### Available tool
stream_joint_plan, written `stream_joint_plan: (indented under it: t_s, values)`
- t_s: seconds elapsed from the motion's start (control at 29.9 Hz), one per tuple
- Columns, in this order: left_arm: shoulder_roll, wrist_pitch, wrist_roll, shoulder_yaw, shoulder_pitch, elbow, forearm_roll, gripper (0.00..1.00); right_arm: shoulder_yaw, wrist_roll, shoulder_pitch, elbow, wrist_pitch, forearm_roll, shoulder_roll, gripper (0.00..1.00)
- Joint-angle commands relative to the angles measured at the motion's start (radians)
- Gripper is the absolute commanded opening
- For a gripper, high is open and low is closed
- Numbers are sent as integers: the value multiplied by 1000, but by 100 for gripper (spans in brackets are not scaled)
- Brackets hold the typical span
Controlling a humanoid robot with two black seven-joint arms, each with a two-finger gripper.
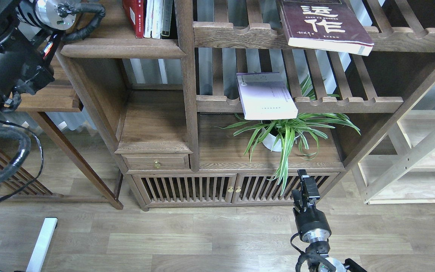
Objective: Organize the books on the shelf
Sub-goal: 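Hold the left gripper at the upper shelf pressing the red book, then lower the left gripper from the upper shelf and raise the right gripper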
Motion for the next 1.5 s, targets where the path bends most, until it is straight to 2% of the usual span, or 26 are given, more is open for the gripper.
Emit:
stream_joint_plan:
  t_s: [0.0,0.4,0.57,0.84,1.1,1.34,1.47]
  values:
    - [9,-4,-56,0,9,1,-70,65,0,0,-1,3,0,0,-2,100]
    - [12,-5,-143,-19,97,2,-321,69,16,0,-1,3,0,6,-3,100]
    - [0,-16,-158,-71,117,10,-496,70,19,0,-1,3,0,8,-5,100]
    - [-52,-57,-162,-117,118,32,-613,70,19,0,-1,1,0,8,-2,100]
    - [-141,-53,-157,-220,118,33,-682,69,22,2,-1,1,0,8,0,100]
    - [-158,-60,-189,-235,127,18,-802,70,25,2,-1,1,0,8,0,100]
    - [-155,-71,-186,-257,158,-16,-806,71,25,2,3,0,0,8,0,100]
